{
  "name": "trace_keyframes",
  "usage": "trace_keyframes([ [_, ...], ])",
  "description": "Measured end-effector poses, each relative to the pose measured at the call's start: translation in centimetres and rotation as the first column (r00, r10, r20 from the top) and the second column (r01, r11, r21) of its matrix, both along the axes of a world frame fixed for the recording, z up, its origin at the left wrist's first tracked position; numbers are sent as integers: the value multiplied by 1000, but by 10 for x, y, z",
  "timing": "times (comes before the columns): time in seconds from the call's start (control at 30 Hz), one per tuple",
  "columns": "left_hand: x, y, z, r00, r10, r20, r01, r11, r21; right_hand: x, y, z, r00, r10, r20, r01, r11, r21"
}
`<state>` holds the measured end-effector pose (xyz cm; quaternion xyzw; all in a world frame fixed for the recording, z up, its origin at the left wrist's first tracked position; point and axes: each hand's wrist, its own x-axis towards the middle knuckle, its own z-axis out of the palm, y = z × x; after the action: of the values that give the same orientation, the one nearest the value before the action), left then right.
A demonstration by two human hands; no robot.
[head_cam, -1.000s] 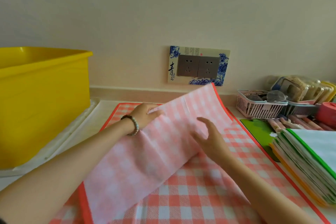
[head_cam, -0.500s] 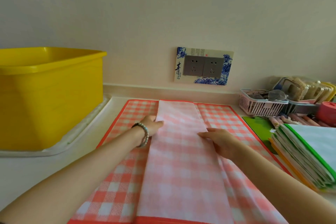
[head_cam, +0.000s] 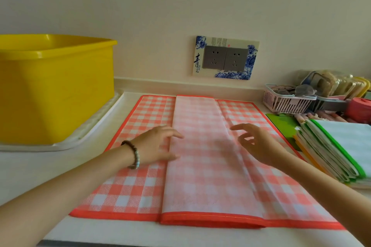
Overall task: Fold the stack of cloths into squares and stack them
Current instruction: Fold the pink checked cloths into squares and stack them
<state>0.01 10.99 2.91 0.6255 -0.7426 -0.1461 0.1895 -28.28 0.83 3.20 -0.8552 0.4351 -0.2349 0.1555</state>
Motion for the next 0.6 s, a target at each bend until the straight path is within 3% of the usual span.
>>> trace_keyframes([
  [0.07, -2, 16, 1, 992, -92, 87, 85, 993, 78, -13, 9, -1, 952, 123, -281, -175, 970, -168],
  [0.13, -3, 26, -1, 983, -112, 148, 86, 982, 169, -22, 12, -5, 805, 145, -575, -339, 908, -246],
  [0.2, -4, 32, -4, 969, -139, 202, 89, 968, 235, -27, 14, -7, 692, 164, -703, -476, 836, -274],
  [0.4, -9, 34, -1, 903, -258, 344, 105, 908, 405, -26, 9, -11, 649, 276, -709, -695, 596, -403],
  [0.6, -15, 34, 4, 865, -312, 394, 69, 850, 522, -24, 4, -13, 653, 329, -683, -721, 547, -426],
])
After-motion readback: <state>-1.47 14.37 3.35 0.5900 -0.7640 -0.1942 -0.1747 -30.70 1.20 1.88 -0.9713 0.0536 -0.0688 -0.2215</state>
